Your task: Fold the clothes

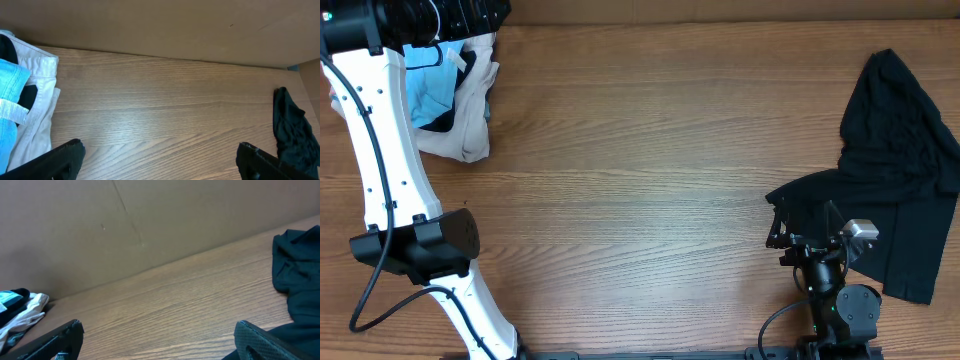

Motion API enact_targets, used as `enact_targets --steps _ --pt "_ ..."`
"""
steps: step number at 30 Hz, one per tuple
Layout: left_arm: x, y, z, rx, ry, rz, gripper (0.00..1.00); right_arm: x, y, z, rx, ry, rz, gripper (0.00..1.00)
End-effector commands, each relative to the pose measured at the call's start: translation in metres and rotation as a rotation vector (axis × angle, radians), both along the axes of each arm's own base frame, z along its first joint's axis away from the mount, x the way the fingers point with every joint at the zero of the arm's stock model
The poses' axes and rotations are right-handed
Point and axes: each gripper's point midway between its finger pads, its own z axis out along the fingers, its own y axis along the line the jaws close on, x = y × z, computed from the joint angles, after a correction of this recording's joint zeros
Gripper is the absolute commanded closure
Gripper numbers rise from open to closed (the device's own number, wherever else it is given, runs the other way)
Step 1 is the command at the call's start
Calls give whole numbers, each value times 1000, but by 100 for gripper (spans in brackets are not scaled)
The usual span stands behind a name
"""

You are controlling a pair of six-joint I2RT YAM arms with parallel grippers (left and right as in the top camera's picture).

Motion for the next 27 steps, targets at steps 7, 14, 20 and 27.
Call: enact_targets --steps 7,14,20,27 --pt "0 -1 2 -14 -2 -5 0 0 -1 -2 5 -2 -11 0" --pt "-15 -9 31 -2 -63 -14 0 0 -1 -2 5 -2 -11 0" --pt "-75 -44 118 31 -258 -70 0 0 -1 -2 5 -2 -11 0" --pt "-158 -93 178 128 -441 -172 0 0 -1 -2 5 -2 -11 0"
